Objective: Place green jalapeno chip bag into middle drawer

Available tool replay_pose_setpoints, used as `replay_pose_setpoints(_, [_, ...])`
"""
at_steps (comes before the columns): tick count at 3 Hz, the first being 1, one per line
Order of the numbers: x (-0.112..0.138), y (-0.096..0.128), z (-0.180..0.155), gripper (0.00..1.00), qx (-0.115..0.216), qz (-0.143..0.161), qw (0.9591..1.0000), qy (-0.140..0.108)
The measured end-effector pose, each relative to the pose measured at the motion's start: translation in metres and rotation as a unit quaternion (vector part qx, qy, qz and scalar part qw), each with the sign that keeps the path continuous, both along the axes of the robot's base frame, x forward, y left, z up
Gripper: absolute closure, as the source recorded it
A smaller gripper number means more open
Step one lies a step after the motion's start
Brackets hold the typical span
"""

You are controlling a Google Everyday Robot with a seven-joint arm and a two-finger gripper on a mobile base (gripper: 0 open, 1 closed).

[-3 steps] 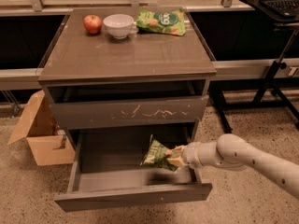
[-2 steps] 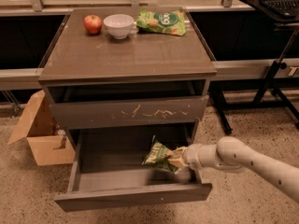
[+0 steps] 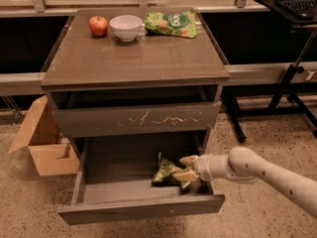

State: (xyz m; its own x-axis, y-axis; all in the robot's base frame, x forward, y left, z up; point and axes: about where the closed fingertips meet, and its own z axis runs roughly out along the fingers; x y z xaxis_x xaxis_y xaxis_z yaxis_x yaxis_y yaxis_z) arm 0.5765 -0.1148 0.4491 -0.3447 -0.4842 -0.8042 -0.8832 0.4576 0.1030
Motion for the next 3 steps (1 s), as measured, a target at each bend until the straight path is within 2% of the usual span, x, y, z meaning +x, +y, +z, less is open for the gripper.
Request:
replay_pose_setpoints(1, [0.0,0.0,-0.001,0.0,0.0,0.0,1.0,0.0])
replay_pose_setpoints(3, [-0.033,-0.035,0.065,0.0,0.012,-0.016,0.9981,-0.058])
